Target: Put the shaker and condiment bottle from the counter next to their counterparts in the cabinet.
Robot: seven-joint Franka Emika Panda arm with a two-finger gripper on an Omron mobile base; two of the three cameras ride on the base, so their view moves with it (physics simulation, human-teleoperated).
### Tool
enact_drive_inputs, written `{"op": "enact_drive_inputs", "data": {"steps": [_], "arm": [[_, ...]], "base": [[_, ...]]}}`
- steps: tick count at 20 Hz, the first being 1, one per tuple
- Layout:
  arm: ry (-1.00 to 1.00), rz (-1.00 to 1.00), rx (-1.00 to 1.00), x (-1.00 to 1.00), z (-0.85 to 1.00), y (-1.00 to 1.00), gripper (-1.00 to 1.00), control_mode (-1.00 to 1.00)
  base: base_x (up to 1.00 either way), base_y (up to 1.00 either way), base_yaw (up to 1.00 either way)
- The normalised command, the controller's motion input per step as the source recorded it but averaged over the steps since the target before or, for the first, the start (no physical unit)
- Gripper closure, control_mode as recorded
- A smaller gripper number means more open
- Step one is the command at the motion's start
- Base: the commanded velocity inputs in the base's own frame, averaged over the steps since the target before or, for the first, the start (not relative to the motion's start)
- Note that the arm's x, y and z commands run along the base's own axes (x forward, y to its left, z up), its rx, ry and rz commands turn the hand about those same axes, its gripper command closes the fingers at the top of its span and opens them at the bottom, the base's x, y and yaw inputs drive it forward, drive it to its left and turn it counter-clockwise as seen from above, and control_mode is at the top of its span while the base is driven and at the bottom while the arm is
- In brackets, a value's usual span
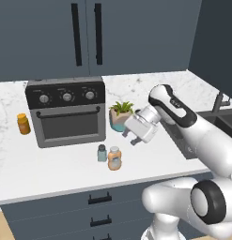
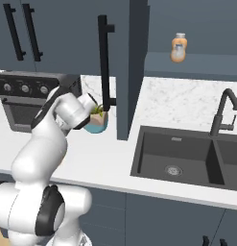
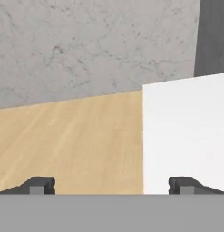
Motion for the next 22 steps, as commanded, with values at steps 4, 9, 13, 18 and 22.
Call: {"op": "enact_drive_inputs", "data": {"steps": [4,9,13,18,22], "arm": [[-0.02,0.01,0.09,0.03,-0.43,-0.23,-1.0,-1.0],[-0.07,0.0,0.08,0.0,-0.35,-0.03,-1.0,-1.0],[-0.08,-0.03,0.15,0.0,-0.26,-0.07,-1.0,-1.0],[-0.1,-0.06,0.22,0.04,-0.2,-0.17,-1.0,-1.0],[-0.08,-0.07,0.22,0.11,-0.21,-0.18,-1.0,-1.0]], "base": [[0.0,0.0,0.0],[0.0,0.0,0.0],[0.0,0.0,0.0],[0.0,0.0,0.0],[0.0,0.0,0.0]]}}
